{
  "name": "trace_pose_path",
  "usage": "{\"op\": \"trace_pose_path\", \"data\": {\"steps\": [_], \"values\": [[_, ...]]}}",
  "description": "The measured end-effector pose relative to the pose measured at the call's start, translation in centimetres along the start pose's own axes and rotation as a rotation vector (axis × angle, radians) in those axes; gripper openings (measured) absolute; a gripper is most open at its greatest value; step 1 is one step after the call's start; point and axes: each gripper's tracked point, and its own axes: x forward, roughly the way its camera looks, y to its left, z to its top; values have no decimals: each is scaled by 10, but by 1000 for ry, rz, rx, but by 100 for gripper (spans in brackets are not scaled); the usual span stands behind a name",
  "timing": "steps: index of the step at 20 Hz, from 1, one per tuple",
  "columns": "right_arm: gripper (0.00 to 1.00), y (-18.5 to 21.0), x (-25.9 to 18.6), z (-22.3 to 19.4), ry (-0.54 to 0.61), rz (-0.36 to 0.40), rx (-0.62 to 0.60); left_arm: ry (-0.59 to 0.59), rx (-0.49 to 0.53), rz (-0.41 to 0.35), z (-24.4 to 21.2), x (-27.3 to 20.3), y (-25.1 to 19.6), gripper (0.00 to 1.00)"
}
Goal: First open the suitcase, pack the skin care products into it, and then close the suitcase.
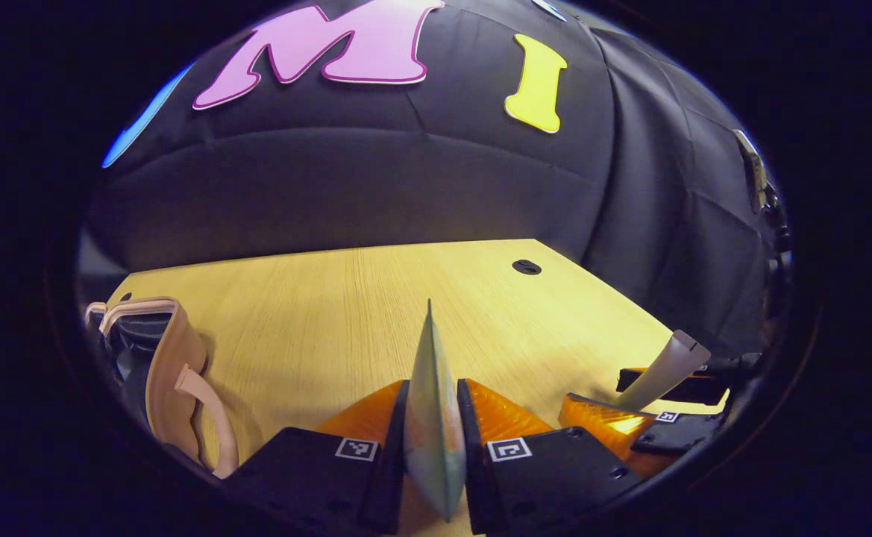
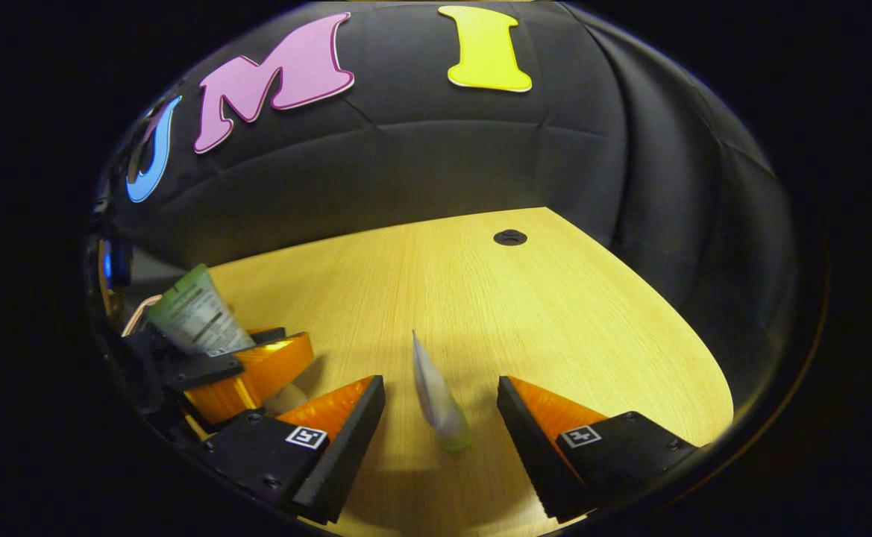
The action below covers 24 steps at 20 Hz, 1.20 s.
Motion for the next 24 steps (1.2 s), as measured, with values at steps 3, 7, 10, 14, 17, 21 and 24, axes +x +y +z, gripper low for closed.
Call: {"op": "trace_pose_path", "data": {"steps": [3, 7, 10, 14, 17, 21, 24], "values": [[71, -1, 11, -4, 10, -15, -8, 12, -15, 19, -5, -10, 8, 39], [25, 7, 17, -1, 11, 35, 2, 20, -17, 40, -8, -22, 15, 40], [29, 12, 3, 12, -40, 64, -68, -6, -28, 45, -1, -38, 19, 39], [29, 29, -37, 34, -77, 86, -124, -84, -50, 17, 26, -75, 19, 39], [29, 56, -74, 51, -97, 115, -151, -135, -55, 14, 47, -126, 31, 39], [29, 106, -126, 82, -152, 179, -201, -158, -82, 98, 65, -199, 85, 38], [29, 150, -154, 93, -166, 243, -191, -129, -123, 201, 68, -232, 152, 35]]}}
